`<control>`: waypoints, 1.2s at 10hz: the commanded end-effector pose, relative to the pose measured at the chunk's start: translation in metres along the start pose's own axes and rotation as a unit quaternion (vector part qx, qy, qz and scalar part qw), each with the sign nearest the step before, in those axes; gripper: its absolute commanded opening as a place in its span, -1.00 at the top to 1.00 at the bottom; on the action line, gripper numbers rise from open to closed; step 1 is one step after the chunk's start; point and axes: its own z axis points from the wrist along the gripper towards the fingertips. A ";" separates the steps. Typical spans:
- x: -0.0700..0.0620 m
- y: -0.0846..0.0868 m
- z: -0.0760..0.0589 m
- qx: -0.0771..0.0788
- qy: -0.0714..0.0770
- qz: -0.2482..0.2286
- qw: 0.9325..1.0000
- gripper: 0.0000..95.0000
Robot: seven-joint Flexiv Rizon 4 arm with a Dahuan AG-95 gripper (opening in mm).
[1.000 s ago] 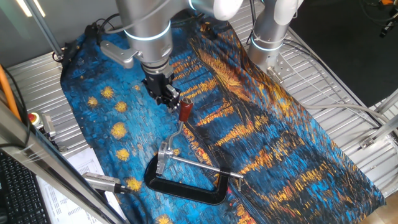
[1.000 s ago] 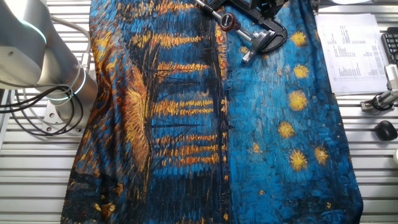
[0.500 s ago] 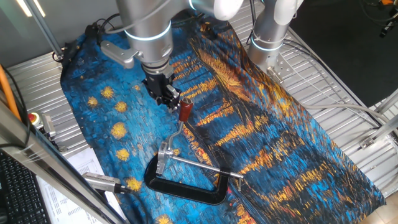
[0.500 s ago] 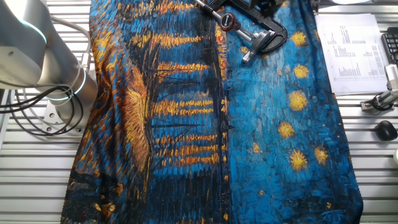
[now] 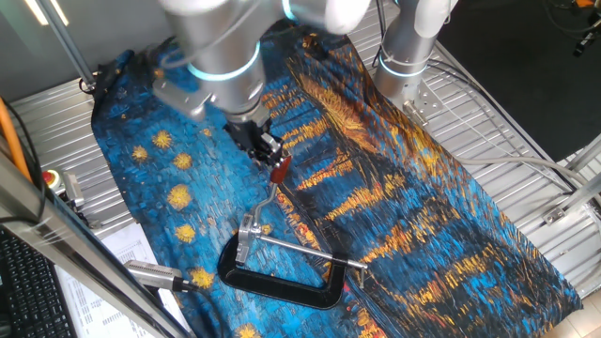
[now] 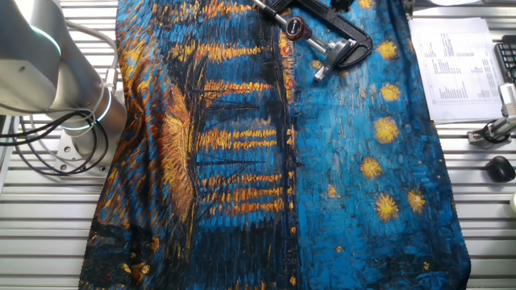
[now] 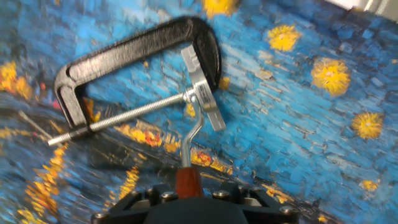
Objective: Push down the lever
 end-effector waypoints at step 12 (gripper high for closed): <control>0.023 0.007 0.024 0.068 0.027 -0.021 0.997 -0.20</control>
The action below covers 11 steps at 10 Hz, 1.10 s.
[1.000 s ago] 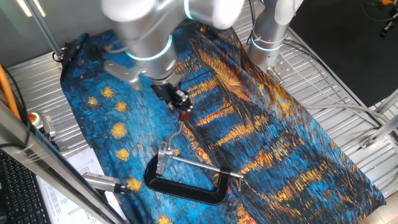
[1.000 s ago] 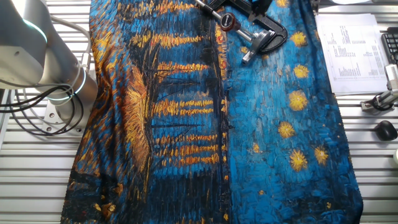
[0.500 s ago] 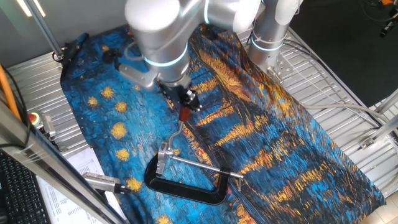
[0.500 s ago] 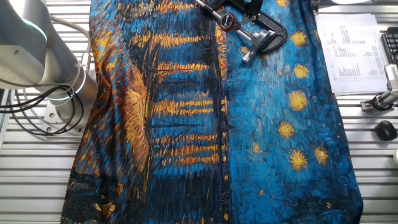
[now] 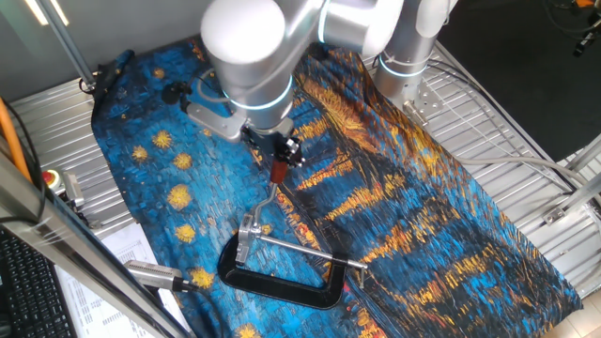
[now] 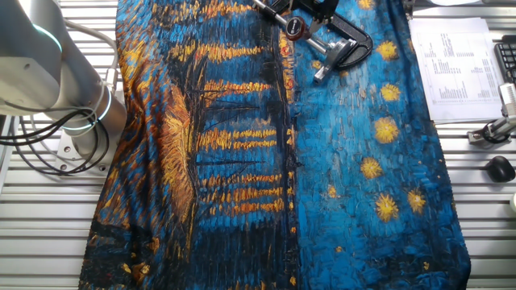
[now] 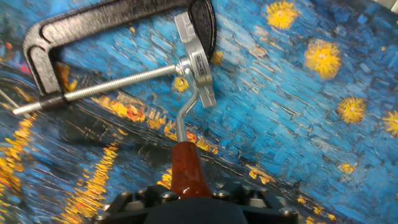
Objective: Push down the lever
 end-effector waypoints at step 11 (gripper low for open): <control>0.009 0.001 0.017 0.017 0.004 -0.018 1.000 -0.20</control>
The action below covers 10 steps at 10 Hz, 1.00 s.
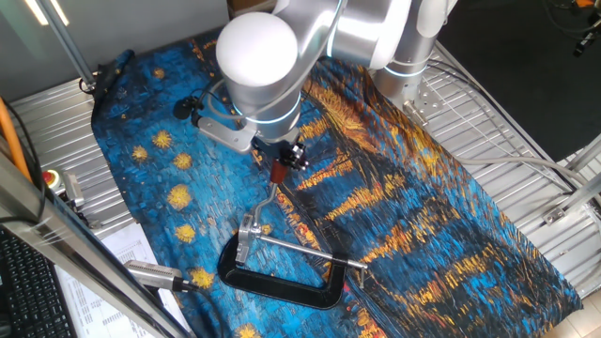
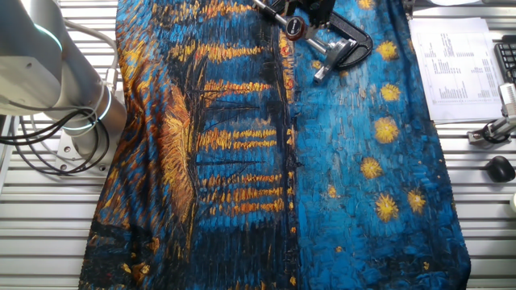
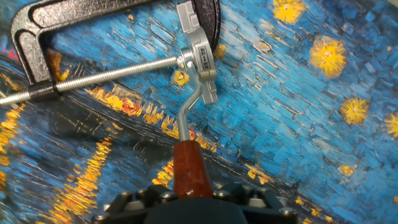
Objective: Push down the lever
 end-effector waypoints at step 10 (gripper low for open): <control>0.008 0.002 0.000 0.000 0.000 -0.005 1.000 0.20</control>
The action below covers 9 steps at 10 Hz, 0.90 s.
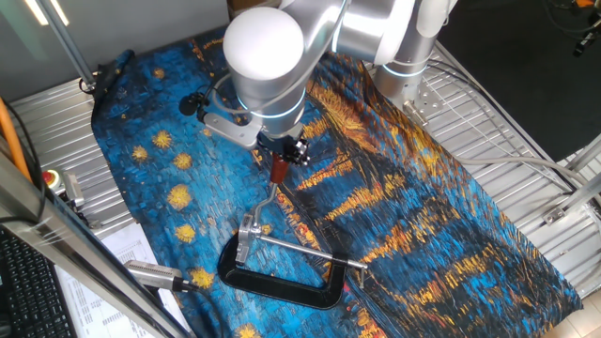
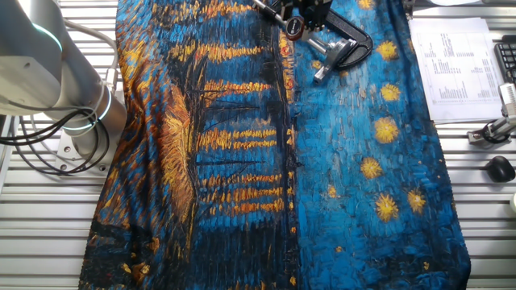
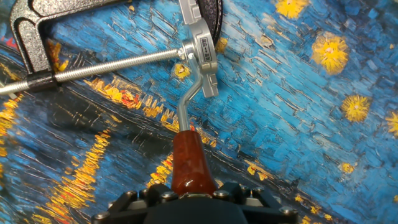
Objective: Push down the lever
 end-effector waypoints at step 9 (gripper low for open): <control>0.001 0.000 0.001 0.001 -0.006 -0.003 1.000 1.00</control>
